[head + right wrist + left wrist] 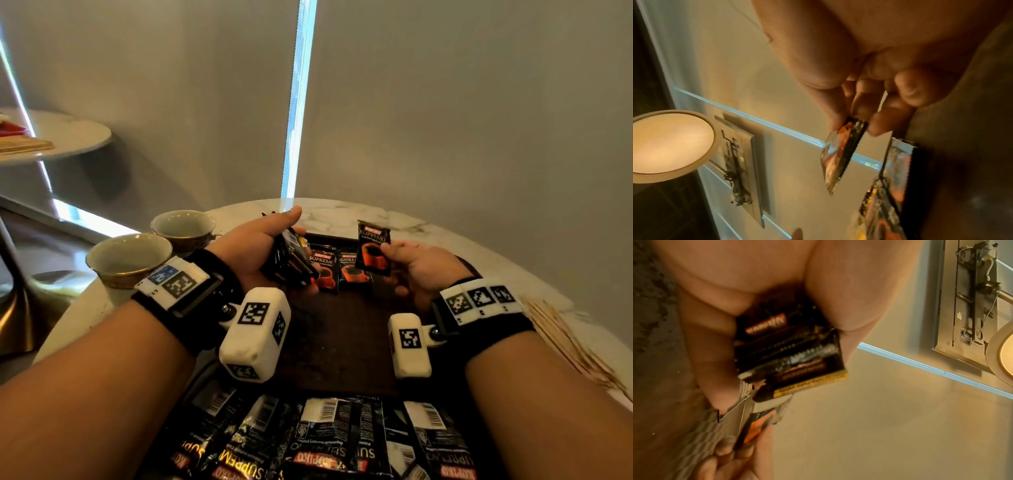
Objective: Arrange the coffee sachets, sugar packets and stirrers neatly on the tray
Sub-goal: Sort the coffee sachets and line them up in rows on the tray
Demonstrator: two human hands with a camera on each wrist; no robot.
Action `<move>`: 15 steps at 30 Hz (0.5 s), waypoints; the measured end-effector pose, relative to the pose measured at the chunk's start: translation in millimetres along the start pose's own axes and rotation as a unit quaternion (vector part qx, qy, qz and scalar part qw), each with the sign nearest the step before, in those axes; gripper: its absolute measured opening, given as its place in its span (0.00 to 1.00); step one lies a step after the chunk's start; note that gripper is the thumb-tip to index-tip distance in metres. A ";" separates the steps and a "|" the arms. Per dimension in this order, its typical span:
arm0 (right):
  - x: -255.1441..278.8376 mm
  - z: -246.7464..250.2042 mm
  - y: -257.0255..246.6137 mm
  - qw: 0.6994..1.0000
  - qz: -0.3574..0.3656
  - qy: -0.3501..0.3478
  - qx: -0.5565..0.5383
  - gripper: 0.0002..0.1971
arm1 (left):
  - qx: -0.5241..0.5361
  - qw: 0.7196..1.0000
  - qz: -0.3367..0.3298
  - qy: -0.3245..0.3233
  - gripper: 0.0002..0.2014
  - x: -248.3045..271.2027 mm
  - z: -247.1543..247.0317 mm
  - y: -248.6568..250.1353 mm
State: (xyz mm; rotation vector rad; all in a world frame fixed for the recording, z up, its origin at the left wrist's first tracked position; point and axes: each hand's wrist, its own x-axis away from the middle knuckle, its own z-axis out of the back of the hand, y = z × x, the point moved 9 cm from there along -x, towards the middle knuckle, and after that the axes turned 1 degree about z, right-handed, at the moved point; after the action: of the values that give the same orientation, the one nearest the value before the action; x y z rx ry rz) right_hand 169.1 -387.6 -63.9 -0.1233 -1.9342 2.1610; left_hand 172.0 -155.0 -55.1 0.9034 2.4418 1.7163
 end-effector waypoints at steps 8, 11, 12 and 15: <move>1.2 6.8 26.9 0.995 -0.090 0.030 -0.023 0.09 | -0.052 0.998 0.009 0.020 0.16 0.7 2.4 -3.0; 1.2 5.4 27.2 0.995 -0.098 0.021 -0.005 0.12 | -0.037 0.999 0.005 0.032 0.14 1.5 5.2 -2.3; 1.3 4.4 26.4 0.995 -0.097 0.016 0.003 0.11 | -0.030 0.999 0.003 0.032 0.15 0.9 6.2 -1.8; 0.3 4.3 26.1 0.995 -0.095 0.017 0.005 0.11 | -0.015 1.000 -0.007 0.025 0.24 0.6 6.5 -0.2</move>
State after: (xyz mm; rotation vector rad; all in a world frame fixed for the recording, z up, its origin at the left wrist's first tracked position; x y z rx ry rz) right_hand 164.8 -394.3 -89.2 0.0260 -1.8364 2.0309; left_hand 173.5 -149.1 -57.7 0.8490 2.4407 1.7872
